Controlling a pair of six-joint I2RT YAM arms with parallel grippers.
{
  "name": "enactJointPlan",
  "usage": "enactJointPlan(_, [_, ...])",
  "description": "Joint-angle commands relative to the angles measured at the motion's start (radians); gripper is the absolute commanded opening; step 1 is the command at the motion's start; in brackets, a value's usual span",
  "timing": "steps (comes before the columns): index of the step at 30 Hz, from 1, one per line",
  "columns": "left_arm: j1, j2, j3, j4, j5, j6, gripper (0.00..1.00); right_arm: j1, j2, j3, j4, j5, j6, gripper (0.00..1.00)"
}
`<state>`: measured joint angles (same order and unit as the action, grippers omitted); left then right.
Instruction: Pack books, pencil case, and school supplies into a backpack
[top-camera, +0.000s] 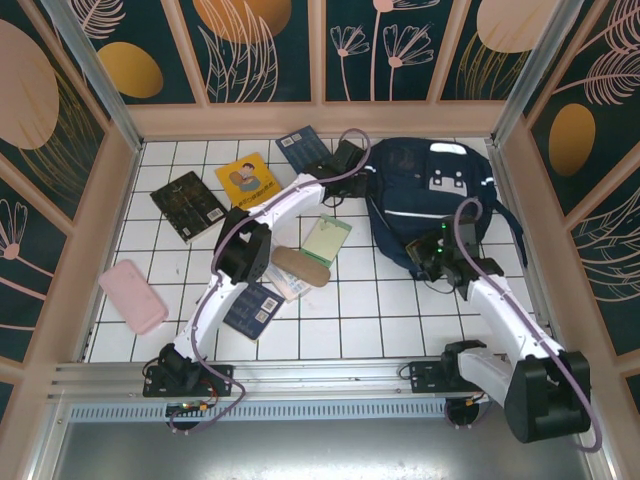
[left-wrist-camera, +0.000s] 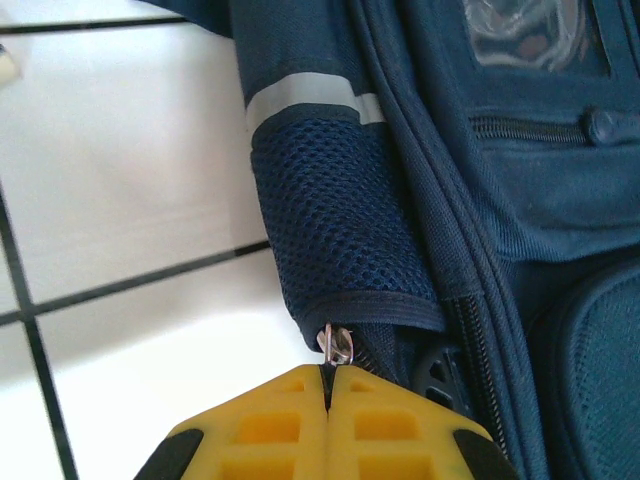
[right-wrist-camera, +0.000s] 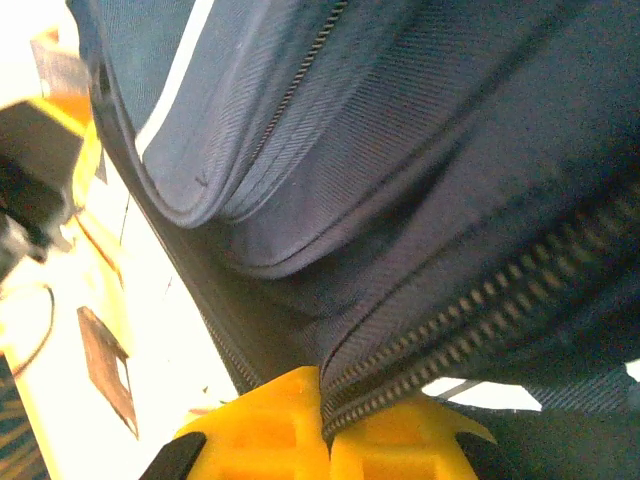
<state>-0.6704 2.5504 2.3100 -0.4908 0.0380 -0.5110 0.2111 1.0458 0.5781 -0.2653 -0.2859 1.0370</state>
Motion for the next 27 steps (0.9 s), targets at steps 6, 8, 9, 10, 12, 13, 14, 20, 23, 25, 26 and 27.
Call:
enactJointPlan(6, [0.056,0.024,0.043,0.104,-0.066,0.02,0.0,0.257,0.274,0.185,0.223,-0.119,-0.039,0.0])
enactJointPlan(8, [0.064,0.023,0.044,0.102,-0.054,0.023,0.03,0.283,0.356,0.246,0.227,-0.134,-0.058,0.02])
enactJointPlan(9, [0.07,0.018,0.043,0.097,-0.046,0.027,0.09,0.291,0.396,0.273,0.233,-0.144,-0.07,0.07])
enactJointPlan(10, [0.074,0.011,0.044,0.089,-0.042,0.03,0.15,0.296,0.426,0.297,0.231,-0.15,-0.082,0.13])
enactJointPlan(12, [0.084,-0.009,0.035,0.068,-0.042,0.04,0.31,0.3,0.473,0.357,0.184,-0.157,-0.117,0.23])
enactJointPlan(13, [0.084,-0.021,0.029,0.058,-0.044,0.044,0.34,0.3,0.484,0.384,0.154,-0.155,-0.142,0.26])
enactJointPlan(14, [0.088,-0.039,0.016,0.049,-0.049,0.046,0.36,0.3,0.491,0.411,0.117,-0.15,-0.179,0.28])
enactJointPlan(20, [0.097,-0.175,-0.14,0.037,-0.092,0.034,0.47,0.266,0.46,0.539,-0.115,-0.057,-0.433,0.44])
enactJointPlan(23, [0.097,-0.257,-0.25,0.045,-0.13,0.023,0.48,0.236,0.448,0.581,-0.196,0.027,-0.556,0.46])
enactJointPlan(25, [0.098,-0.307,-0.319,0.055,-0.154,0.012,0.53,0.229,0.444,0.582,-0.193,0.085,-0.646,0.45])
enactJointPlan(26, [0.098,-0.335,-0.353,0.063,-0.158,0.007,0.54,0.229,0.45,0.582,-0.192,0.119,-0.693,0.44])
enactJointPlan(27, [0.098,-0.361,-0.385,0.071,-0.157,0.004,0.54,0.23,0.46,0.587,-0.192,0.147,-0.742,0.44])
